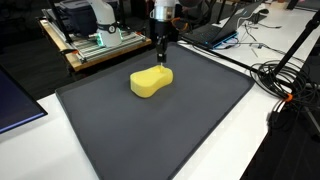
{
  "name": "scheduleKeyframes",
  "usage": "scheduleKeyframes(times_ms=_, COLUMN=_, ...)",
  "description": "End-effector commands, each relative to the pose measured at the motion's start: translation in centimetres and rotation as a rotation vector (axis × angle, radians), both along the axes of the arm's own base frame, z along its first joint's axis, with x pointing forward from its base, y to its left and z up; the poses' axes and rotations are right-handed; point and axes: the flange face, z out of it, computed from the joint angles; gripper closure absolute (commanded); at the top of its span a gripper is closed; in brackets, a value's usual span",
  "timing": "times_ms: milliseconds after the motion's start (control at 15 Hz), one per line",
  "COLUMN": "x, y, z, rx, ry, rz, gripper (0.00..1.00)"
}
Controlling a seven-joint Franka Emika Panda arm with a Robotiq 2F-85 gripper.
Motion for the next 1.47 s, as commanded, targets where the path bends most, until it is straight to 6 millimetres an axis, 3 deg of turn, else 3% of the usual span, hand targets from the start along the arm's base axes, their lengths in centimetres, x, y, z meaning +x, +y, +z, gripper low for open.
scheduleKeyframes(times_ms=0, x=-0.1, y=-0.3, z=-2.6, rx=0.040, ry=0.046, rz=-0.010, gripper=0.97)
scheduleKeyframes(times_ms=667, x=-1.3, y=2.0, z=5.5, rx=0.022, ry=0.006, rz=-0.027, gripper=0.97)
scheduleKeyframes(times_ms=1267, x=-2.9, y=5.7, z=11.0, rx=-0.087, ry=-0.018, rz=-0.013, gripper=0.97)
scheduleKeyframes(times_ms=1400, x=-2.6, y=6.7, z=11.1, rx=-0.148, ry=-0.011, rz=-0.003, gripper=0.97)
